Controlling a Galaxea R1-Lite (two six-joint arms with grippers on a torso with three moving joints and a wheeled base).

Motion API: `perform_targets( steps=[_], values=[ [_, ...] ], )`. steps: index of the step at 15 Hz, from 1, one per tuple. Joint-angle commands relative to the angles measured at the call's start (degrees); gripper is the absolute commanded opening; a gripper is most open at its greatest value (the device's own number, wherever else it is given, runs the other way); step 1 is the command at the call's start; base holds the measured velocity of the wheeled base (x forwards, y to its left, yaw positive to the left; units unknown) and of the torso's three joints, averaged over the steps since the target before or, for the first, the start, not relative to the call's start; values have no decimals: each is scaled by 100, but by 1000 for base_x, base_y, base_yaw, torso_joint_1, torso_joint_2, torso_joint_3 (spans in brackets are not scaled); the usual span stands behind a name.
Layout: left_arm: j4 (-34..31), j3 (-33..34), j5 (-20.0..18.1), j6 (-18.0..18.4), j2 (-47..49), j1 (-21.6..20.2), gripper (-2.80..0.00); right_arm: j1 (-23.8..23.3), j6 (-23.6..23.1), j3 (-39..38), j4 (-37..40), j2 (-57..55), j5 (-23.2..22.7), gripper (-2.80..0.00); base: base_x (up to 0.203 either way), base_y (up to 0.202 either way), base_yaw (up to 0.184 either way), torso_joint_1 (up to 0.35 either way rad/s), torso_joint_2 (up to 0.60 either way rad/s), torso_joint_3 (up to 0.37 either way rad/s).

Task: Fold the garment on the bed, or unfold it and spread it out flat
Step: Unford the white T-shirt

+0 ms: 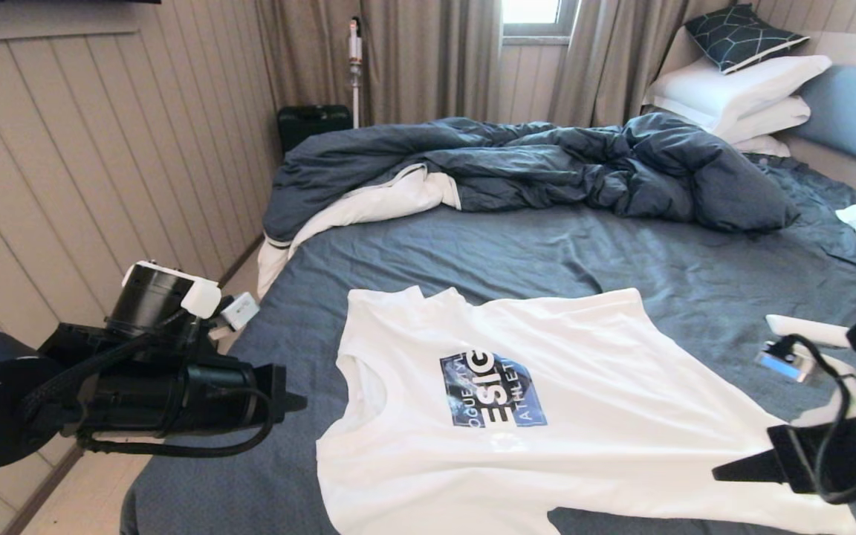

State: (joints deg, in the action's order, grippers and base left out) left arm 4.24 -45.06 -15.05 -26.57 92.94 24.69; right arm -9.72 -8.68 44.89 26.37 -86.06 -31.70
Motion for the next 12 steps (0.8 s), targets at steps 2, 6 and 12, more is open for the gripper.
perform_targets(
  steps=[2,6,12],
  values=[
    [24,-18,442,-32,175,-160,-280,1101,354,223,-388,-1109,808,-280,0,0,0,0,0,0],
    [705,51,617,31,510,-782,-280,1919,609,300,-840,-1669,1480,-280,0,0,0,0,0,0],
    [730,194,594,-22,317,-1060,-280,2890,618,365,-1446,-2383,2169,0,0,0,0,0,0,0]
  ],
)
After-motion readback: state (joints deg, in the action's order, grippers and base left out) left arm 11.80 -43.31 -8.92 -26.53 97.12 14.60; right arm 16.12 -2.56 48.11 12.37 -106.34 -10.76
